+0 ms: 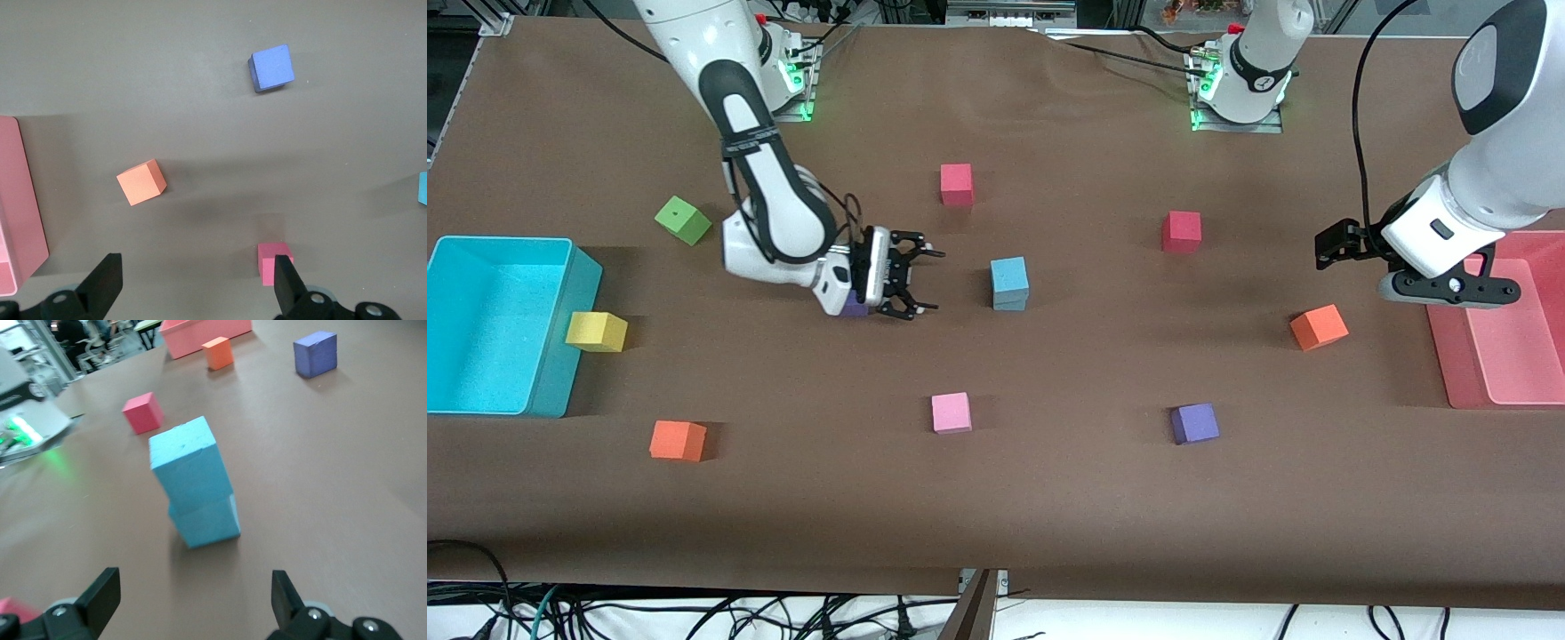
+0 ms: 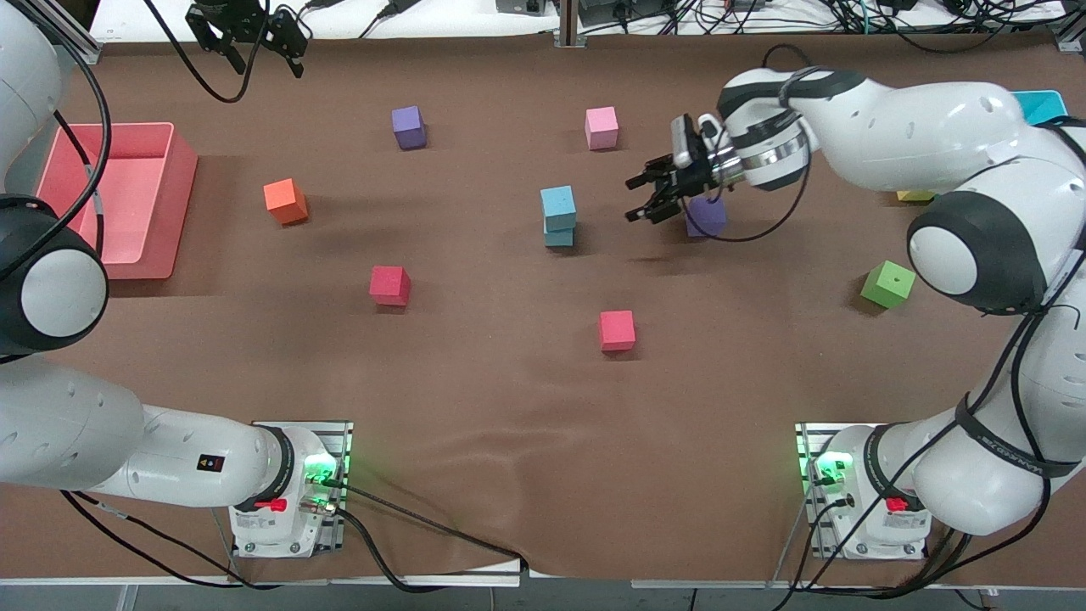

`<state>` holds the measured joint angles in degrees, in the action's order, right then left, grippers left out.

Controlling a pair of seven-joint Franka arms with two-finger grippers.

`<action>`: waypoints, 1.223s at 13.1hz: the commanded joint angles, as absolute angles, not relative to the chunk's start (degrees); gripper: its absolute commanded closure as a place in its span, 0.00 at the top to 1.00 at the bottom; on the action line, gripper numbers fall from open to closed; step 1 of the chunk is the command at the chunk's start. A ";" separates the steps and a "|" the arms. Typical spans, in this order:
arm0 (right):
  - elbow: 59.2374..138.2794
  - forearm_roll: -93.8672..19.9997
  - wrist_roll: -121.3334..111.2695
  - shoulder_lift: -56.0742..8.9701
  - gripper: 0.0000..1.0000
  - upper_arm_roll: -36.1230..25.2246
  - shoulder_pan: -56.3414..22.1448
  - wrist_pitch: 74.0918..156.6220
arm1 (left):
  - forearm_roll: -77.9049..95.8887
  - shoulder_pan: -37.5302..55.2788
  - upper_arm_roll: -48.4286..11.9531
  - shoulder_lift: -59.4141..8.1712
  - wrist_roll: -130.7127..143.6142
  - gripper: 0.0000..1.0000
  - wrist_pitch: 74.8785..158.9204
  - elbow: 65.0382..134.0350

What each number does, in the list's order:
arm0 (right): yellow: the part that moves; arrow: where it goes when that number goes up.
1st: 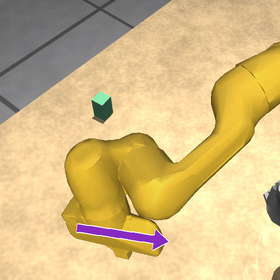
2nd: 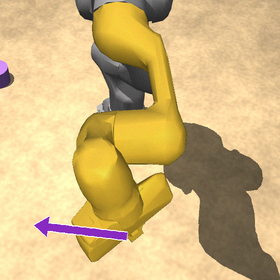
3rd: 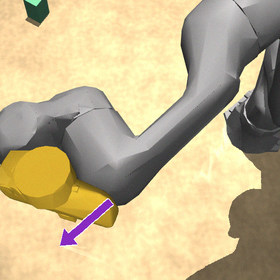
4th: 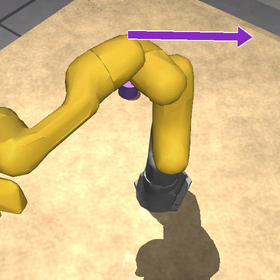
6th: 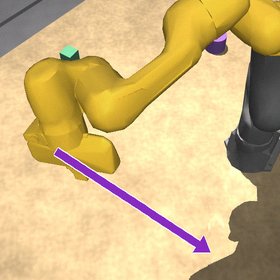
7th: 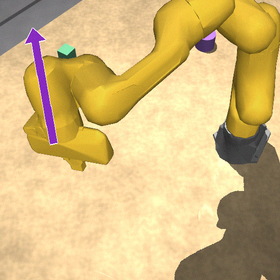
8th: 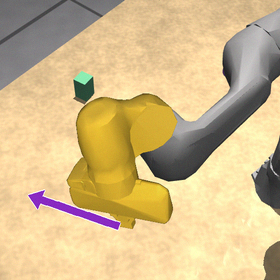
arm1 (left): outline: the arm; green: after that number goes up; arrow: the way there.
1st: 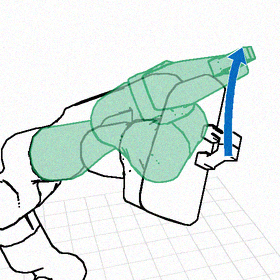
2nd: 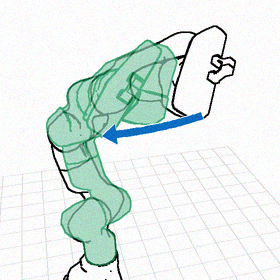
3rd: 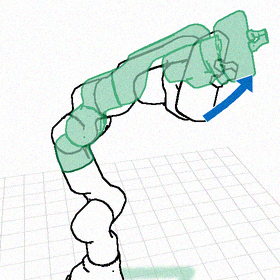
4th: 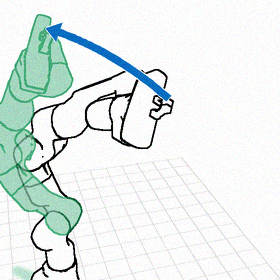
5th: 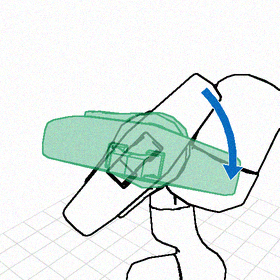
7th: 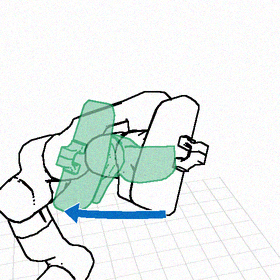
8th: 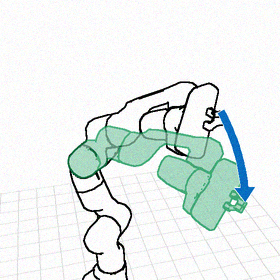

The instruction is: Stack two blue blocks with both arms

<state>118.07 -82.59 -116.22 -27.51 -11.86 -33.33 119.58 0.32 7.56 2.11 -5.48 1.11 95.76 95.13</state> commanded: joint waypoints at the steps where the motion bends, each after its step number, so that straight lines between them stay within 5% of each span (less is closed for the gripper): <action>1: 113.06 -65.46 -104.29 -24.79 1.00 -22.19 -32.96 103.78 | -0.18 7.82 1.76 -4.83 0.97 1.00 93.96 93.69; 3: 106.03 -56.90 -94.88 -24.87 1.00 -29.76 -32.96 91.11 | -0.18 8.08 1.58 -4.66 1.93 1.00 93.61 93.43; 6: 97.23 -45.12 -77.23 -24.87 1.00 -34.79 -32.96 84.21 | 0.00 8.00 1.67 -4.48 2.55 1.00 92.55 92.30; 10: 86.95 -27.63 -49.46 -25.05 1.00 -34.89 -33.66 82.09 | 0.00 8.09 1.76 -6.59 2.37 1.00 92.29 89.74; 16: 82.01 -12.07 -20.70 -24.96 1.00 -34.81 -36.91 83.23 | 0.00 8.17 1.49 -5.98 2.99 1.00 91.05 90.26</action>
